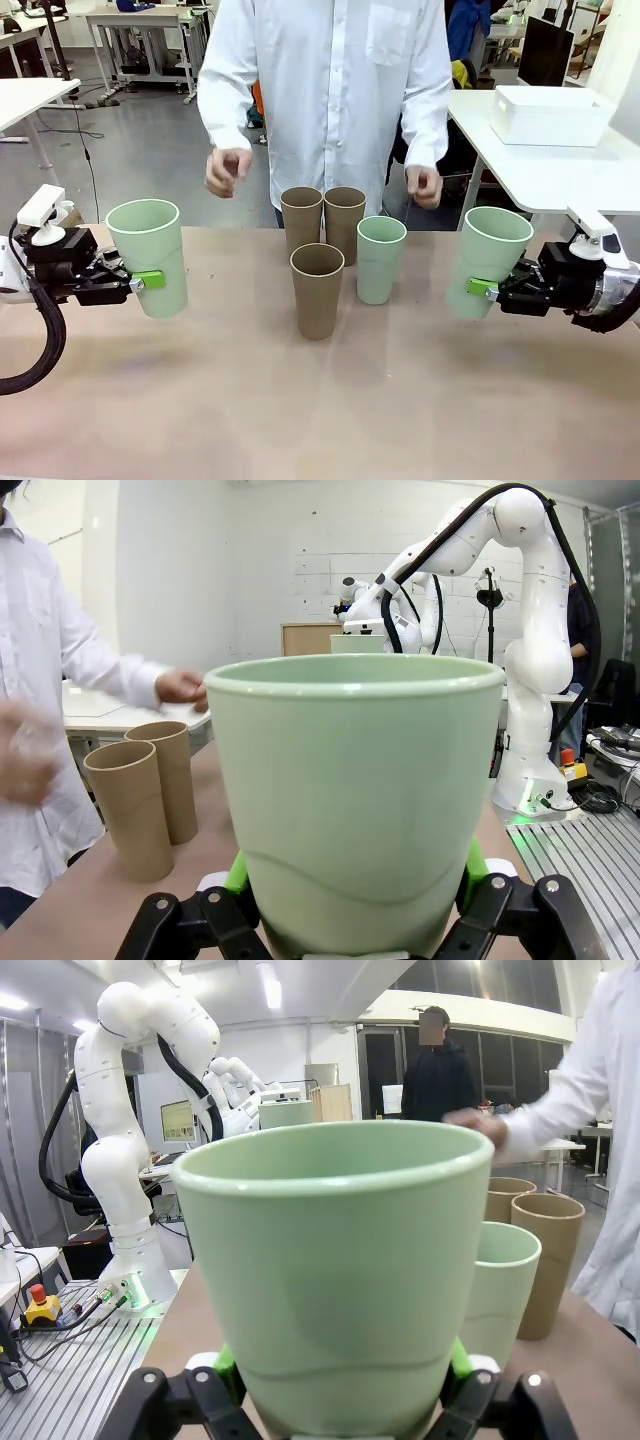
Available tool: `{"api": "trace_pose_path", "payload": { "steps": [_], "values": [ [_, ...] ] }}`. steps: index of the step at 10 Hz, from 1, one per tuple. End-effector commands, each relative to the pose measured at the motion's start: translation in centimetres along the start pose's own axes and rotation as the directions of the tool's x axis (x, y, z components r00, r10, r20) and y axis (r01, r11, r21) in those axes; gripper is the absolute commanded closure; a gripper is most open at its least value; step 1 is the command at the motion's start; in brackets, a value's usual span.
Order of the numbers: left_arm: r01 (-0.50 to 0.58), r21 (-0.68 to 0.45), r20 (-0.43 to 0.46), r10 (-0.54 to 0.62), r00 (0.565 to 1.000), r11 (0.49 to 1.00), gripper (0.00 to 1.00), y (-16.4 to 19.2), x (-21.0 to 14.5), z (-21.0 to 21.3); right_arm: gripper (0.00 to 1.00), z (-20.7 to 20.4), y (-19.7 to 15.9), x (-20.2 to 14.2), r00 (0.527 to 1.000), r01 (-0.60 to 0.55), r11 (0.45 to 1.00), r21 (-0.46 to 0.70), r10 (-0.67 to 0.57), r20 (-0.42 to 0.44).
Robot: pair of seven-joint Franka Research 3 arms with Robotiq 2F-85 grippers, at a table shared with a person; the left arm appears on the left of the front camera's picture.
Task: Stack the cups and store them in the basket.
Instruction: Place the stack of Reusable plastic cups into the Pantry Basket.
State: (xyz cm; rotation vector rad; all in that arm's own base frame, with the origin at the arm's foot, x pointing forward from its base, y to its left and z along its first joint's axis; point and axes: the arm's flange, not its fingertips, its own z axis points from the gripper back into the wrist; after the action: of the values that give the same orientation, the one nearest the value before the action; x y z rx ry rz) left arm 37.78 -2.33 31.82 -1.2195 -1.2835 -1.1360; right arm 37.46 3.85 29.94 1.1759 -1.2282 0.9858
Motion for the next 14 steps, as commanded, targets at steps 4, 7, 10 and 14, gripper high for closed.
{"api": "trace_pose_path", "payload": {
  "steps": [4, 7, 10, 14],
  "values": [
    [0.001, -0.001, 0.001, -0.001, 1.000, 1.000, 0.15, 0.01, 0.36, -0.05, 0.15, -0.02, -0.05, 0.15, 1.000, -0.003, 1.000, -0.005, 0.003, 0.004],
    [0.001, -0.001, 0.001, -0.001, 1.000, 1.000, 0.15, 0.01, 0.36, -0.05, 0.15, -0.02, -0.05, 0.15, 1.000, -0.003, 1.000, -0.005, 0.003, 0.004],
    [0.001, -0.001, 0.001, -0.001, 1.000, 1.000, 0.15, 0.01, 0.36, -0.05, 0.15, -0.02, -0.05, 0.15, 1.000, -0.003, 1.000, -0.005, 0.003, 0.004],
    [0.001, -0.001, 0.001, -0.001, 1.000, 1.000, 0.15, 0.01, 0.36, -0.05, 0.15, -0.02, -0.05, 0.15, 1.000, -0.003, 1.000, -0.005, 0.003, 0.004]
  ]
}}
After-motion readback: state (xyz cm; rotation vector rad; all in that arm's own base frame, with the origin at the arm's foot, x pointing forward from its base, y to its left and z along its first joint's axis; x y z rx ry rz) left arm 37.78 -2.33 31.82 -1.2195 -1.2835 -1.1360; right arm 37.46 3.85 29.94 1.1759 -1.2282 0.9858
